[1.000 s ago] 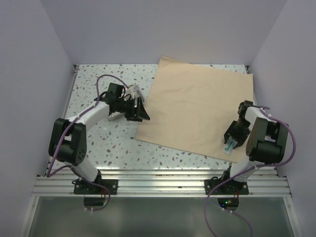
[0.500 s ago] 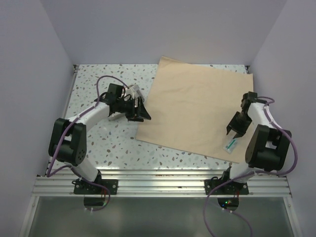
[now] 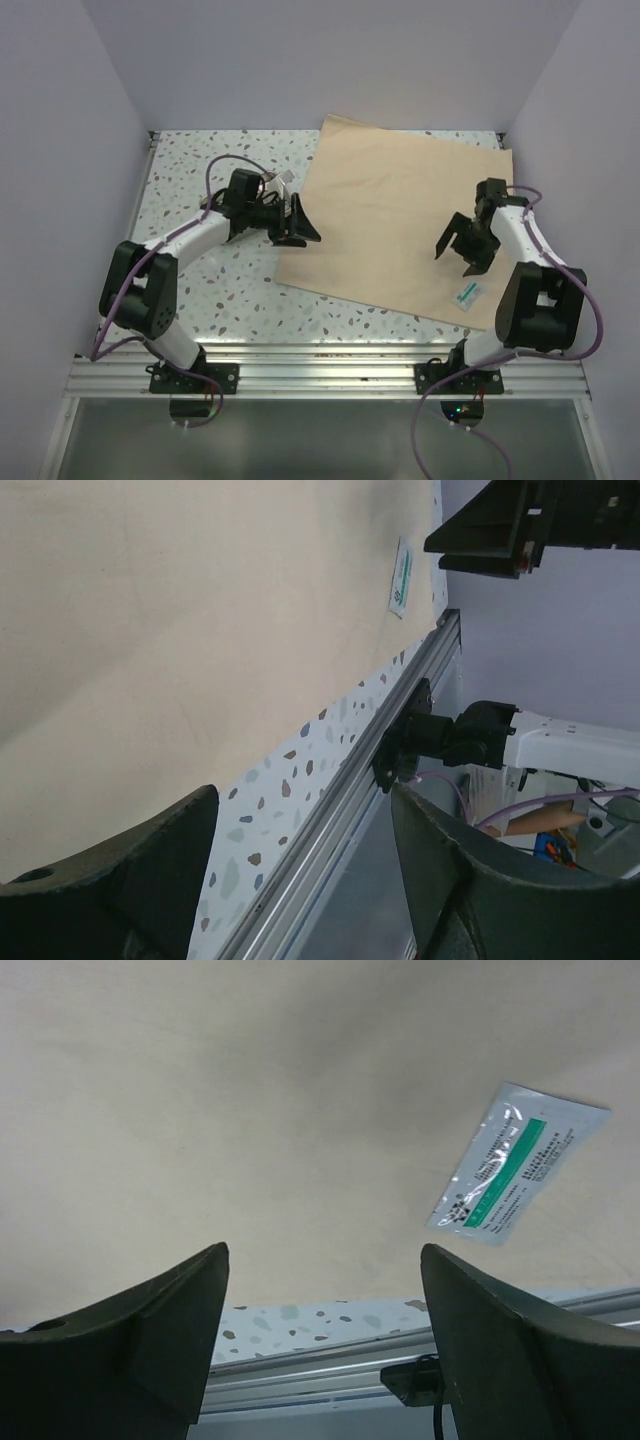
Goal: Prepare the surgical pack
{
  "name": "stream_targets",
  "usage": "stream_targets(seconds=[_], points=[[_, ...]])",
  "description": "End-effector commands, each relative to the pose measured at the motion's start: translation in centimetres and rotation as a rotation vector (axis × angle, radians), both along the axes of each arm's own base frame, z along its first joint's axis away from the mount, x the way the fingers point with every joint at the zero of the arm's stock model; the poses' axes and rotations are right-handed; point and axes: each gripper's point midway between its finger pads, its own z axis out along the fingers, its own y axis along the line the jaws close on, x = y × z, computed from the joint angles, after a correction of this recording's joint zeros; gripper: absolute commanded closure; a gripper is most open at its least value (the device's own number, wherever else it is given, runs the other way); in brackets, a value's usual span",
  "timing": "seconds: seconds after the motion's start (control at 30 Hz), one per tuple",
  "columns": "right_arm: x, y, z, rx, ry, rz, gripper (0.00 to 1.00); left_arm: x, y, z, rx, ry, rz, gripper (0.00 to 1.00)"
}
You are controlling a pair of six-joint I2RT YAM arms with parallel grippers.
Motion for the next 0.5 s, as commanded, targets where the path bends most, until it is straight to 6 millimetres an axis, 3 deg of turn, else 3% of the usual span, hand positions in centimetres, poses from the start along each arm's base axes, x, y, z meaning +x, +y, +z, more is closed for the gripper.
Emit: stream_targets(seconds=[0.0,0.23,0.47], points=[[-2.9,-1.8,-3.2,0.045,0.11,-0.095,0.18,0.6,-0.4,3.3,-0.039,-0.084,0.005,0.26],[-5.2,-3.8,-6.4,0.002,0.198,-0.112,0.17,-0.4,-0.1,2.0,-0.023,-0.068,-0.028,0.27],[-6.3,-5.4,-7.1,-0.024,0.233,-0.138,0.16,-0.5,-0.3,1.1,-0.022,-0.048,-0.073,0.27]])
